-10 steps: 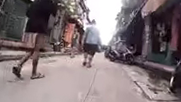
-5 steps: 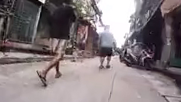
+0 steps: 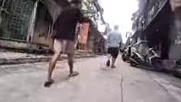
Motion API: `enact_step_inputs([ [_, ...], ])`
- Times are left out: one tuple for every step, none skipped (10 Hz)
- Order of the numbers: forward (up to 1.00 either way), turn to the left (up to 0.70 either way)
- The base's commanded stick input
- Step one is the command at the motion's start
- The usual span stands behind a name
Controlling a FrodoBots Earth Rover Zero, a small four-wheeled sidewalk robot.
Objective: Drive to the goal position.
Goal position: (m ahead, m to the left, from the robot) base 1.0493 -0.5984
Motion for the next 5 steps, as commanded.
enact_step_inputs([
  [1.0, 0.0],
  [1.0, 0.0],
  [1.0, -0.21],
  [1.0, -0.15],
  [1.0, -0.09],
])
